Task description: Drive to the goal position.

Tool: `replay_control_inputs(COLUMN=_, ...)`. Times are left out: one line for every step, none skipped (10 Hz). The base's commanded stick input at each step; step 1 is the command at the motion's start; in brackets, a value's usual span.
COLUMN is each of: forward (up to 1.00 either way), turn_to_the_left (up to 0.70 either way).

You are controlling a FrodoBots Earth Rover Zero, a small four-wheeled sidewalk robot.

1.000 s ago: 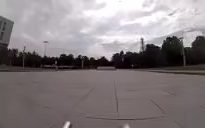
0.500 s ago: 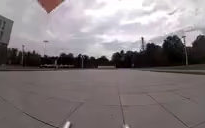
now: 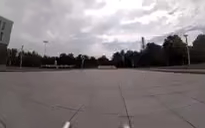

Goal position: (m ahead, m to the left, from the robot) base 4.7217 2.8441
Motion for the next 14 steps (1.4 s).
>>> replay_control_inputs(forward=0.7, turn_to_the_left=0.0)
replay_control_inputs(forward=0.7, turn_to_the_left=0.0)
replay_control_inputs(forward=0.7, turn_to_the_left=0.0)
replay_control_inputs(forward=0.7, turn_to_the_left=0.0)
replay_control_inputs(forward=0.7, turn_to_the_left=0.0)
replay_control_inputs(forward=0.7, turn_to_the_left=0.0)
replay_control_inputs(forward=0.7, turn_to_the_left=0.0)
replay_control_inputs(forward=0.7, turn_to_the_left=0.0)
replay_control_inputs(forward=0.7, turn_to_the_left=0.0)
replay_control_inputs(forward=0.7, turn_to_the_left=0.0)
replay_control_inputs(forward=0.7, turn_to_the_left=0.0)
replay_control_inputs(forward=0.7, turn_to_the_left=0.0)
replay_control_inputs(forward=0.7, turn_to_the_left=0.0)
replay_control_inputs(forward=0.7, turn_to_the_left=0.0)
